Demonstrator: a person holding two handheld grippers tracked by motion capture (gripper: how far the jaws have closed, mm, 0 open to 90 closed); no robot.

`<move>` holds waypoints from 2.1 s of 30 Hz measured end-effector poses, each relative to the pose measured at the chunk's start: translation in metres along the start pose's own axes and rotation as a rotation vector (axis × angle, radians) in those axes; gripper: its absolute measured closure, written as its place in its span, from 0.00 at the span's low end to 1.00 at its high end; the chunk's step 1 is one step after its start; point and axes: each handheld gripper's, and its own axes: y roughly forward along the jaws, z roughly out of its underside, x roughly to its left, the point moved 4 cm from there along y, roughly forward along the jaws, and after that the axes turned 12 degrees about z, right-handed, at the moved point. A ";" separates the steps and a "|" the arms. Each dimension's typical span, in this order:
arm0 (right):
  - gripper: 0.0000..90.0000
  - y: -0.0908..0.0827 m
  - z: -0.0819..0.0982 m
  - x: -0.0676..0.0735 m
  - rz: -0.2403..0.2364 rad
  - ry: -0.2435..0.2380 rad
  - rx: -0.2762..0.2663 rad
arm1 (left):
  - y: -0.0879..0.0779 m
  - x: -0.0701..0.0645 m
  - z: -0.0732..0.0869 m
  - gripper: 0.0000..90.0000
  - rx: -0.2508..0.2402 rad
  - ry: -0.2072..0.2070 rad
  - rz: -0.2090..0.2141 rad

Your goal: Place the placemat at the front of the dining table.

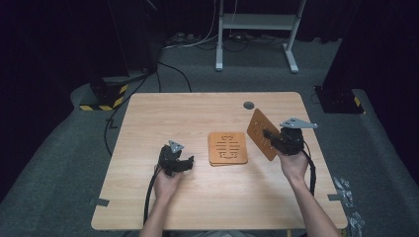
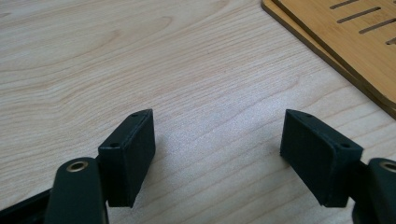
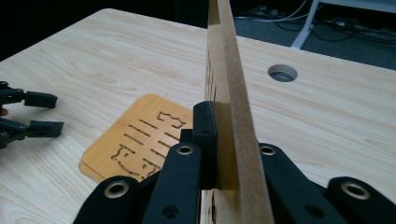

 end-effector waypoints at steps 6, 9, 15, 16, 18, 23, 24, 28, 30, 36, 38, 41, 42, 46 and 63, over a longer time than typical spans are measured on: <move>0.96 -0.001 0.003 -0.008 0.034 -0.008 0.003 | 0.000 0.000 0.000 0.29 0.000 0.000 0.000; 0.96 -0.001 0.006 -0.012 0.045 0.001 0.008 | 0.000 0.000 0.000 0.29 0.000 0.000 0.000; 0.96 -0.001 0.010 -0.020 0.060 0.014 0.016 | 0.000 0.000 0.000 0.29 0.000 0.000 0.000; 0.96 -0.001 0.011 -0.021 0.061 0.016 0.018 | 0.000 0.000 0.000 0.29 0.000 0.000 0.000; 0.96 -0.001 0.012 -0.024 0.067 0.018 0.017 | 0.000 0.000 0.000 0.29 0.000 -0.001 0.000; 0.96 -0.001 0.013 -0.032 0.087 0.032 0.016 | 0.000 0.000 0.000 0.29 -0.001 -0.001 0.000; 0.96 -0.001 0.014 -0.033 0.090 0.034 0.017 | 0.000 0.000 0.000 0.29 0.000 0.001 0.000; 0.96 0.001 0.018 -0.040 0.114 0.049 0.021 | 0.000 0.000 0.000 0.29 0.000 0.000 0.000; 0.96 0.003 0.021 -0.043 0.124 0.061 0.027 | 0.000 0.000 0.000 0.29 0.000 0.000 0.000; 0.96 0.008 0.029 -0.053 0.148 0.086 0.048 | 0.000 0.000 0.000 0.29 0.000 0.002 0.000; 0.96 0.009 0.031 -0.056 0.158 0.097 0.053 | 0.000 0.000 0.000 0.29 0.000 0.001 0.000; 0.96 0.011 0.033 -0.062 0.172 0.109 0.054 | 0.000 0.000 0.000 0.29 0.000 0.000 0.000; 0.96 0.011 0.034 -0.063 0.174 0.116 0.057 | 0.000 0.000 0.000 0.29 0.000 0.000 0.000; 0.96 0.013 0.038 -0.067 0.190 0.119 0.064 | 0.000 0.000 0.000 0.29 0.001 0.002 0.000; 0.96 0.024 0.051 -0.076 0.222 0.133 0.080 | 0.000 0.000 0.000 0.29 0.000 0.001 0.000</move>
